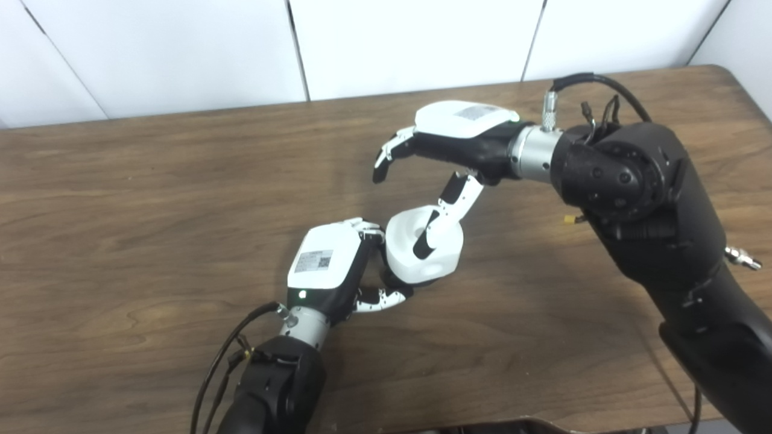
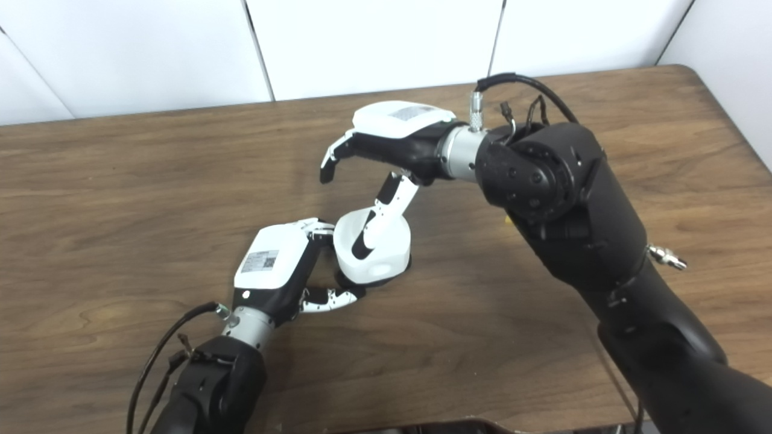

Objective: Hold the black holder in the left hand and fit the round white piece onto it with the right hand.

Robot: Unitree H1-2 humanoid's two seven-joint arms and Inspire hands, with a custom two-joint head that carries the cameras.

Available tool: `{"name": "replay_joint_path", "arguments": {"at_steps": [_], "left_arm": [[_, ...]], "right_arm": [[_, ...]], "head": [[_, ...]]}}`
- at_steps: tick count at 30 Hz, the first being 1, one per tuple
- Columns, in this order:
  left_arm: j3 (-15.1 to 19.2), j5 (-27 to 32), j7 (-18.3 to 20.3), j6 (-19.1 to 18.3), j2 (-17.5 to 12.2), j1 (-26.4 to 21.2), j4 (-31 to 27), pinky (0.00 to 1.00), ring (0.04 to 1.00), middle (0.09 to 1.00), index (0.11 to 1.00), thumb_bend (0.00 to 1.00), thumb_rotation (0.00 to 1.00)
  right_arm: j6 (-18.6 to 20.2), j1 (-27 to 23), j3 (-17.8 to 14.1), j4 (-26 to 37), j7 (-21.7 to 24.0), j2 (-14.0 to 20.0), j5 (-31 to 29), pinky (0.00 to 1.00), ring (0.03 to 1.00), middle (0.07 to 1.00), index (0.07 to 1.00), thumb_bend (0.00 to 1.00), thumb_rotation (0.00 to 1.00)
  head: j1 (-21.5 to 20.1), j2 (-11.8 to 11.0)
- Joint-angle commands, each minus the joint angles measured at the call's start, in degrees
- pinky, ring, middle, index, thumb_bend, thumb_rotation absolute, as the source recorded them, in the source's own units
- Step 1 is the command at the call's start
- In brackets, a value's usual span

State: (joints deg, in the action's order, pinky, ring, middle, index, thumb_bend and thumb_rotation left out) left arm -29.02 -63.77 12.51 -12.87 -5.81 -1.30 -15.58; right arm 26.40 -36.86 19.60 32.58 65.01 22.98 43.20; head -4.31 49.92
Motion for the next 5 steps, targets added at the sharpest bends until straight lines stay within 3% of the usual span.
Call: {"name": "replay_joint_path", "arguments": {"at_steps": [1, 5], "left_arm": [[-0.7, -0.7, 0.9, 0.2, 0.2, -0.1, 1.8, 0.83, 0.847, 0.766, 0.489, 0.52, 0.05], [-0.9, -1.1, 1.2, 0.1, 0.1, -0.3, 1.8, 0.83, 0.849, 0.768, 0.489, 0.52, 0.05]], "right_arm": [[0.4, -4.0, -2.0, 1.1, 0.3, 0.6, -0.3, 0.84, 0.919, 0.877, 0.784, 1.00, 0.48], [0.4, -6.5, -3.7, 0.7, 2.1, 0.7, 0.0, 0.80, 0.914, 0.880, 0.794, 1.00, 0.48]], "head": [[0.0, 0.0], [0.0, 0.0]]}}
